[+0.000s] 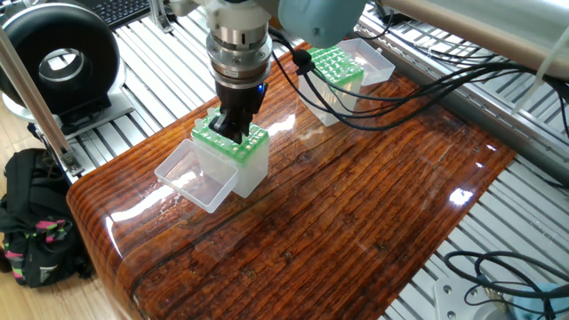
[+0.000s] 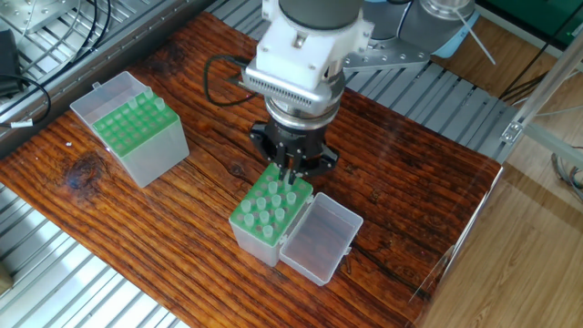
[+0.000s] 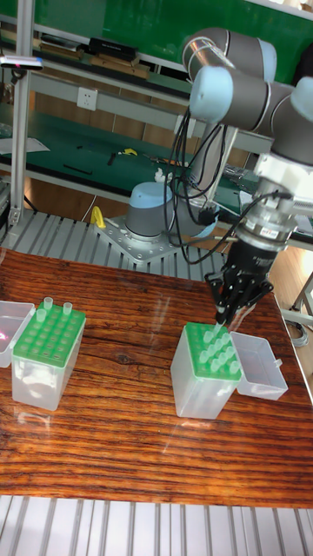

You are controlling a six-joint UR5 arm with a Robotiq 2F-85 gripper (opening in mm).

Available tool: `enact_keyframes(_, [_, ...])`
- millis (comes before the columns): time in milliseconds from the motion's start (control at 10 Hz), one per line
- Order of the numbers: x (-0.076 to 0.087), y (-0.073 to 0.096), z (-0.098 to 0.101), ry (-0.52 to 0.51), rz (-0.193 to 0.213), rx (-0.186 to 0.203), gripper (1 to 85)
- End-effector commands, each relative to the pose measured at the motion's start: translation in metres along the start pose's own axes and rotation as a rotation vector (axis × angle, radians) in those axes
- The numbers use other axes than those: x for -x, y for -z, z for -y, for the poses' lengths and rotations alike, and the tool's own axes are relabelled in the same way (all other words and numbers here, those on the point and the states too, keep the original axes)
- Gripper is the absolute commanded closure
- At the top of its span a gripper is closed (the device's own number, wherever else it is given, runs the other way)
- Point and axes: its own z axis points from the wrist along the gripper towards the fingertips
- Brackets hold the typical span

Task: Transfer all large pipette tips from one holder to another

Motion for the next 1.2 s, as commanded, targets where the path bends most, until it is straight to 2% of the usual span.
enact_keyframes(0, [0.001, 0.028, -0.001, 0.004, -0.010, 0.027, 77.0])
enact_keyframes(300, [0.003, 0.059, 0.001, 0.013, -0.022, 0.050, 77.0])
enact_keyframes(600, [0.003, 0.080, 0.006, 0.019, -0.032, 0.060, 77.0])
enact_keyframes(700, [0.002, 0.083, 0.010, 0.024, -0.036, 0.059, 77.0])
enact_keyframes(900, [0.001, 0.083, 0.021, 0.044, -0.039, 0.017, 77.3])
enact_keyframes(1100, [-0.001, 0.083, 0.023, 0.040, -0.049, 0.008, 77.3])
